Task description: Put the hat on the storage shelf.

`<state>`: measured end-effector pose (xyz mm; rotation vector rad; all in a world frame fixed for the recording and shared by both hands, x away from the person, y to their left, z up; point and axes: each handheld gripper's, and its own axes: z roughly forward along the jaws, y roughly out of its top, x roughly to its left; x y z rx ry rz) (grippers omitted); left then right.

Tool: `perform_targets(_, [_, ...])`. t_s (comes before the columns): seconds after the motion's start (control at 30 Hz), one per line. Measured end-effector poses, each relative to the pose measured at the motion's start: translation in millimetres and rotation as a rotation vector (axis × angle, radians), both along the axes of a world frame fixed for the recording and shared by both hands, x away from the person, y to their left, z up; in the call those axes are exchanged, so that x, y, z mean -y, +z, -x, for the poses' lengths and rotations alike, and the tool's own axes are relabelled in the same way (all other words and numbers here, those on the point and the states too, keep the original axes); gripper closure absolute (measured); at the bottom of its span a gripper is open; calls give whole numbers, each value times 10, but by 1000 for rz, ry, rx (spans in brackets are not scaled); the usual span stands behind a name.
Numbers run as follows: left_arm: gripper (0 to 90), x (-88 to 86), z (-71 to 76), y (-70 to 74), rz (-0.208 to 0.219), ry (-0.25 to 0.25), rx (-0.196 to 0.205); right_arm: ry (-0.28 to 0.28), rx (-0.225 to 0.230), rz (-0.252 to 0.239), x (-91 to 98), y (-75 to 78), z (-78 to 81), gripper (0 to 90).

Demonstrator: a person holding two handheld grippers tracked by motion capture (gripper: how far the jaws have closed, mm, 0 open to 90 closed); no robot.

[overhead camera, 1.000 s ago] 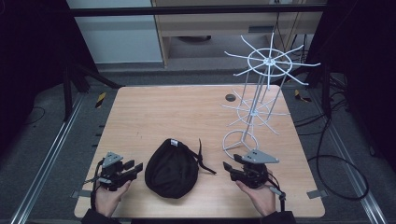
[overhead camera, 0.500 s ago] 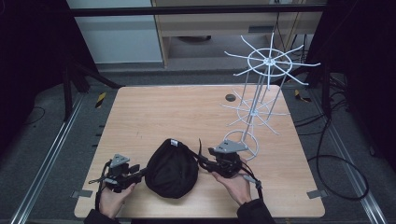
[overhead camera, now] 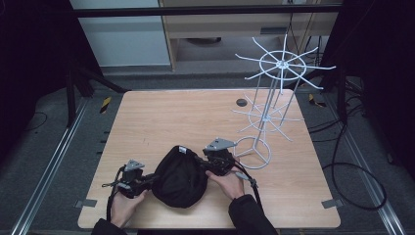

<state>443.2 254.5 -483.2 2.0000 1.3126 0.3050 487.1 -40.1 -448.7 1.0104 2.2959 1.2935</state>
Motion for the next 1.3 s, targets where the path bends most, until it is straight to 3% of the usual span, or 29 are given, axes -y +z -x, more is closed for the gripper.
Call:
perform_targets(0.1, [796,0,-39,8,2,4,9,8,-4,14,-70,-33,-76,594])
perform_targets(0.23, [822,20,-90,37,2,-6,38,7,-33,34,-82,-112,-148,668])
perform_targets(0.3, [829,43,-123,63,9,-13,63,11,-47,42,-69,-135,-158,783])
perform_targets(0.37, [830,65,-156,81,23,-8,82,4,-45,55,-40,-113,-141,832])
perform_targets(0.63, [821,191,-258,77,46,-11,108,6,-59,64,173,-23,13,842])
perform_targets(0.83, [726,331,-273,65,16,-19,113,-37,-109,70,357,-104,150,836])
perform_targets(0.93, [600,290,-208,105,31,-20,102,-52,-118,82,400,-111,161,829])
perform_targets(1.1, [535,126,-15,160,45,-1,91,-48,-120,83,453,-126,173,793])
perform_targets(1.2, [538,95,26,120,53,-1,31,-40,-105,78,459,-119,179,727])
perform_targets(1.3, [585,138,-19,65,27,-7,-8,-42,-91,52,449,-97,150,670])
